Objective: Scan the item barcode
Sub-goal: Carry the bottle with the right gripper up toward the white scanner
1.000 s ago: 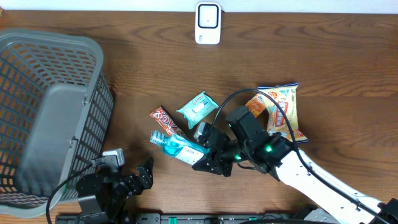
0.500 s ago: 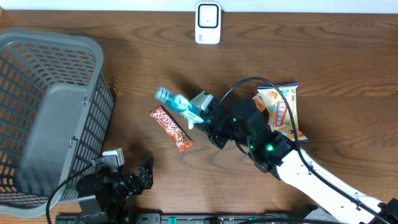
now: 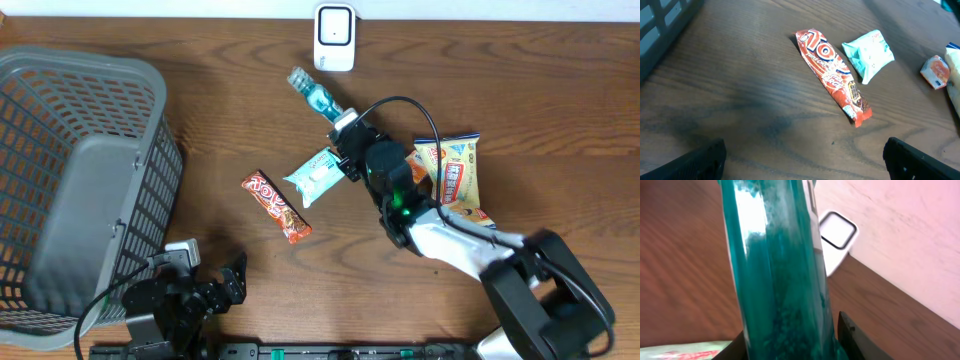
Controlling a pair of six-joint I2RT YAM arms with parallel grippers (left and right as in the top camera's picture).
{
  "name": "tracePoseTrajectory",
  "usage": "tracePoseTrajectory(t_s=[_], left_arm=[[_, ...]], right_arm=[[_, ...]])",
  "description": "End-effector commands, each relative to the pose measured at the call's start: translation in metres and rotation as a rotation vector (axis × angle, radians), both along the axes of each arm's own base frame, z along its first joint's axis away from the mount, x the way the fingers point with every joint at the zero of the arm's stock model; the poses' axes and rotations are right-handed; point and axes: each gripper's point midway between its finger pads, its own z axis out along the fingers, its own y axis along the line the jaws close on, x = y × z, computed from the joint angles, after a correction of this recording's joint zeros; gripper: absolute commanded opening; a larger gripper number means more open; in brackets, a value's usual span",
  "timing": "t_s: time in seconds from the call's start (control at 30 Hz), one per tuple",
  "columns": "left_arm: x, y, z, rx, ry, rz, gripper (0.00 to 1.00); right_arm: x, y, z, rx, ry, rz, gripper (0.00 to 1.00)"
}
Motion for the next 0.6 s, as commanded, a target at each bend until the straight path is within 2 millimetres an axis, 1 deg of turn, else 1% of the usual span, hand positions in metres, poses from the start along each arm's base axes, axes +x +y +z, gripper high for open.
tracePoseTrajectory(t_s=[0.0,0.1,0.13,0.17,0.23,0.27,0.3,0.33,0.4,0.43,0.57], left_arm=[[0.0,0.001,-0.001,0.001,0.004,0.007,0.98],[0.0,0.001,-0.001,0.001,0.004,0.007,0.98],[0.0,0.001,-0.001,0.001,0.004,0.007,0.98],[0.0,0.001,-0.001,0.001,0.004,0.007,0.98],[0.0,0.001,-0.001,0.001,0.004,0.007,0.98],[0.0,0.001,-0.001,0.001,0.004,0.007,0.98],[0.0,0.001,-0.001,0.001,0.004,0.007,0.98],[0.0,0.001,-0.001,0.001,0.004,0.007,0.98],[0.0,0.001,-0.001,0.001,0.004,0.007,0.98],[0.0,0.001,-0.001,0.001,0.004,0.007,0.98],[0.0,0.001,-0.001,0.001,0.004,0.007,0.98]], right_arm=[[0.036,-0.006,0.02,0.004,-0.077,-0.052,0.01],[0.064,0.001,0.017,-0.073,-0.113,-0.039,0.01],[0.072,0.003,0.018,-0.099,-0.129,-0.035,0.01],[0.084,0.007,0.018,-0.14,-0.152,-0.032,0.01],[0.098,0.01,0.02,-0.174,-0.177,-0.036,0.01],[0.112,0.011,0.022,-0.21,-0.202,-0.05,0.01],[0.119,0.012,0.023,-0.226,-0.215,-0.058,0.01],[0.136,0.011,0.025,-0.264,-0.24,-0.077,0.01],[0.155,0.009,0.027,-0.323,-0.275,-0.093,0.01],[0.169,0.006,0.028,-0.378,-0.302,-0.111,0.01],[0.207,-0.008,0.028,-0.511,-0.358,-0.173,0.01]])
